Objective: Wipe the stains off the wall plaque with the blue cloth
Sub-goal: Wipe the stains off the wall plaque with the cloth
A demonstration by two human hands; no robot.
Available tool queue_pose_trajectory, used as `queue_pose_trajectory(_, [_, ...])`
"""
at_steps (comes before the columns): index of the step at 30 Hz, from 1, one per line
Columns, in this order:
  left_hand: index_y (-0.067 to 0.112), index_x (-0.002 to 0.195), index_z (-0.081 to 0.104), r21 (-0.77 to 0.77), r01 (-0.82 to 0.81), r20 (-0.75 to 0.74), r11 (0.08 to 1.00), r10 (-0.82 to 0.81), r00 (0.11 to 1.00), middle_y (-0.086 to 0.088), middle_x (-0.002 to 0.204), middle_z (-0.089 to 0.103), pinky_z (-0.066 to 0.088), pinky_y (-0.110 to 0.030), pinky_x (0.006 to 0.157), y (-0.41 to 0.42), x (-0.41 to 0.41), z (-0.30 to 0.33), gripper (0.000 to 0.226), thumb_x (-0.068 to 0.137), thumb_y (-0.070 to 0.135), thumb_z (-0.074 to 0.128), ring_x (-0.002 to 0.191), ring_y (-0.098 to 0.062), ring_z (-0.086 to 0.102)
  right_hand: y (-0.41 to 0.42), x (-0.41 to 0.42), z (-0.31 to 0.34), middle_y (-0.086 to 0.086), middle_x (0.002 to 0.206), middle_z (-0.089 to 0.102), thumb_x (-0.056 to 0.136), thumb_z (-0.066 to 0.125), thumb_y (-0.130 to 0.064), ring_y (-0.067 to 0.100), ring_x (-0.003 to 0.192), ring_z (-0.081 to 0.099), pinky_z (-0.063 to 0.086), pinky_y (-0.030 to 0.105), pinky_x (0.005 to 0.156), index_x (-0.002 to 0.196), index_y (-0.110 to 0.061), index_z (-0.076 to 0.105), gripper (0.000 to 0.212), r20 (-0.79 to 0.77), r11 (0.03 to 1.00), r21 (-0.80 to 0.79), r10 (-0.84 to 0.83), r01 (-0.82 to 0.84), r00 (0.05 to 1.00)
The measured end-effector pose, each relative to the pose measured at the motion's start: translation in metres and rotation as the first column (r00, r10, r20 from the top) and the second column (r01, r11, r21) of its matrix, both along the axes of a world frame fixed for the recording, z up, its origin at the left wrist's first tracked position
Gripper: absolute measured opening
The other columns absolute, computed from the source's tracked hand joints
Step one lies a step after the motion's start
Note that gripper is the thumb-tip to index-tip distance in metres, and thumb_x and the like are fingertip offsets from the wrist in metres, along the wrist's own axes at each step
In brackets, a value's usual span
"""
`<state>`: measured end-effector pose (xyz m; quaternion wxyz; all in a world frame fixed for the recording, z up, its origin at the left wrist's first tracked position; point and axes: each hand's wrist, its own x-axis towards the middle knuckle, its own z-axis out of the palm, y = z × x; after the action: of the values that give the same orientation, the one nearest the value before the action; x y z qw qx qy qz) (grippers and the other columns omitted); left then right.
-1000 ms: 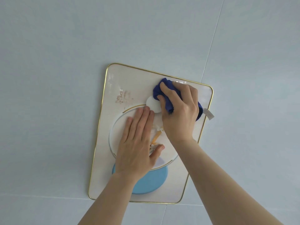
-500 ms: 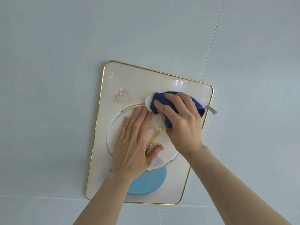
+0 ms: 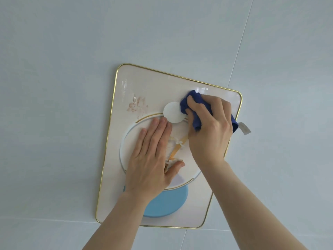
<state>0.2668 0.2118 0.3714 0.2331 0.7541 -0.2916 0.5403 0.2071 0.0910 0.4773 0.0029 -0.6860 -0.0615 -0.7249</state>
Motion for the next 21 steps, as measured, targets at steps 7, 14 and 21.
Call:
queue_pose_trajectory(7, [0.011,0.163,0.014,-0.019,0.022,0.004,1.0,-0.022,1.0,-0.004,0.173,0.013,0.012,-0.044,0.131,0.001,0.0,0.0,0.101,0.091,0.066,0.059,0.162,-0.02,0.006,-0.019,-0.011,-0.019,0.009,0.111,0.073,0.082,0.071,0.011,0.035,0.101,0.063,0.054,0.042,0.078,0.11,-0.013,0.078,0.038,-0.069,0.978,-0.191,-0.096,0.082,0.993])
queue_pose_trajectory(14, [0.01,0.163,0.018,-0.026,0.034,-0.023,0.999,-0.035,0.999,-0.005,0.173,0.016,0.01,-0.043,0.131,0.003,-0.005,0.003,0.098,0.092,0.062,0.061,0.162,-0.02,0.007,-0.022,-0.022,-0.044,0.006,0.113,0.074,0.082,0.072,0.01,0.033,0.104,0.063,0.055,0.039,0.079,0.11,-0.015,0.078,0.038,-0.125,0.978,-0.179,-0.127,0.103,0.984])
queue_pose_trajectory(21, [0.011,0.164,0.014,0.019,0.049,-0.107,0.999,-0.046,0.993,-0.003,0.174,0.014,0.007,-0.037,0.132,0.012,-0.021,0.011,0.098,0.092,0.053,0.065,0.162,-0.017,0.003,-0.024,-0.043,-0.057,0.003,0.107,0.074,0.068,0.068,0.016,0.029,0.097,0.063,0.056,0.037,0.069,0.103,-0.016,0.077,0.049,-0.255,0.971,-0.193,-0.189,0.142,0.948])
